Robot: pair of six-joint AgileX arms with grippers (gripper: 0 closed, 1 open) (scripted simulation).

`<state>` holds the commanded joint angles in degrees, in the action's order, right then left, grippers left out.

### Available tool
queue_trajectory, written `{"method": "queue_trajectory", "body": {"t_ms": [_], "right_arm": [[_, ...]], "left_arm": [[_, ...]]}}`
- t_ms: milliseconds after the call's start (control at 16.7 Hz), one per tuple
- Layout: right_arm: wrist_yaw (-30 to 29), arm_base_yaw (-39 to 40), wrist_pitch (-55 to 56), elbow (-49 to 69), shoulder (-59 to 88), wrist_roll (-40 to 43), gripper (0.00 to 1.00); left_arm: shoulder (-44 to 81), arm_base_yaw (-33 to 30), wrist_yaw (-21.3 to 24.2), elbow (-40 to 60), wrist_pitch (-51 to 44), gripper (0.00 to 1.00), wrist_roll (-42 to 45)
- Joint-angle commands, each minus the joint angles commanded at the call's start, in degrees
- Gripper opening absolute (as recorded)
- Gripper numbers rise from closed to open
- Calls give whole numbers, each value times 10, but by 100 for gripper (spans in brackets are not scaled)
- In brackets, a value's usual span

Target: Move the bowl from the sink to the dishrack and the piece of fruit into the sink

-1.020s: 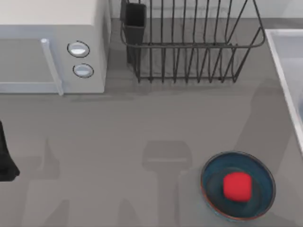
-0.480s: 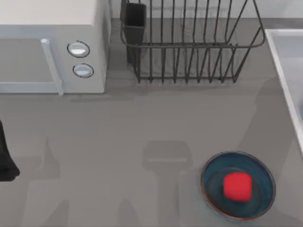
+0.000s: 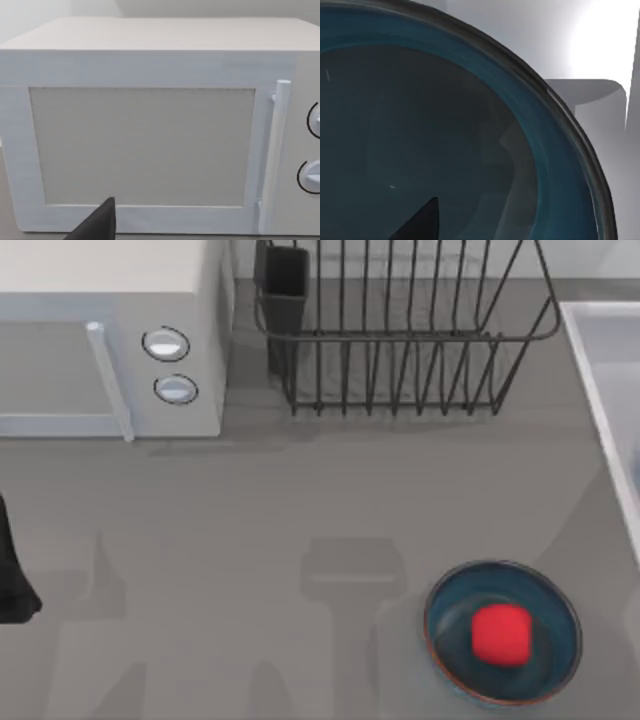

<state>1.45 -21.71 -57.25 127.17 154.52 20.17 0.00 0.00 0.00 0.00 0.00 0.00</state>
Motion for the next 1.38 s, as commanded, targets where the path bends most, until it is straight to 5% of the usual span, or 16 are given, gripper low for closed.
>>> {"method": "queue_trajectory", "body": {"t_ms": [300,1080,1380], "right_arm": [[0,0,11,-5,6,0,100],[0,0,11,-5,6,0,2],[0,0,11,-5,6,0,0]], "left_arm": [[0,0,0,0,0,100,0],[0,0,0,0,0,100,0],[0,0,0,0,0,100,0]]}}
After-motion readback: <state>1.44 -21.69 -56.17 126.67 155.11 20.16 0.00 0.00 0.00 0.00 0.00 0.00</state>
